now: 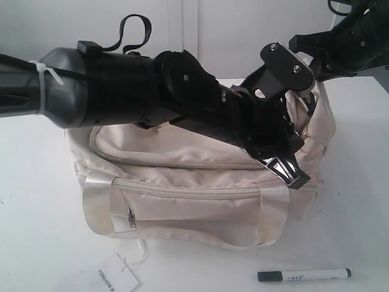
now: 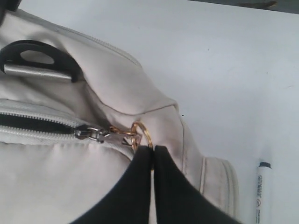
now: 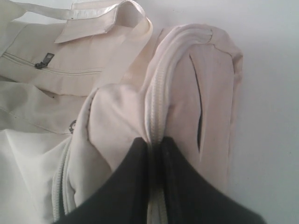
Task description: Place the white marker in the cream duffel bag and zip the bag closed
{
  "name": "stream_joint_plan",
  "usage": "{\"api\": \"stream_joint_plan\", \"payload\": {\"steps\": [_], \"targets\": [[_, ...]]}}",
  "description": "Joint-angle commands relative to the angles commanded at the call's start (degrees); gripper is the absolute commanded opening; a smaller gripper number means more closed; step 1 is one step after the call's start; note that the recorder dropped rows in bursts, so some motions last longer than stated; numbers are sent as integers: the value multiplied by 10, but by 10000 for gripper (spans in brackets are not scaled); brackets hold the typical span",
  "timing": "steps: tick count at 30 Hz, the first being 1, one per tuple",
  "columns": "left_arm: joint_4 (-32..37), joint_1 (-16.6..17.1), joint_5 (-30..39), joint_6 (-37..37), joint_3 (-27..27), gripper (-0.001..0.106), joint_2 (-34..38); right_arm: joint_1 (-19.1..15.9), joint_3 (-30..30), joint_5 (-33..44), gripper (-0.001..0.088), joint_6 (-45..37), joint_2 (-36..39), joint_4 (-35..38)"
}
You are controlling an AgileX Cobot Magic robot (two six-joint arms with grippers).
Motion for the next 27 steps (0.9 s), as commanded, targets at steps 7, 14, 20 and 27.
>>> {"api": "stream_joint_plan", "payload": {"steps": [7, 14, 20, 27], "targets": [[0, 0, 33, 0, 0, 0, 0, 0, 0, 0, 0, 0, 0, 0], [0, 0, 43, 3, 0, 0, 0, 0, 0, 0, 0, 0, 0, 0], [0, 0, 57, 9, 0, 0, -15, 0, 0, 0, 0, 0, 0, 0], [19, 0, 90, 9, 0, 0, -36, 0, 0, -7, 0, 1, 0, 1]]}}
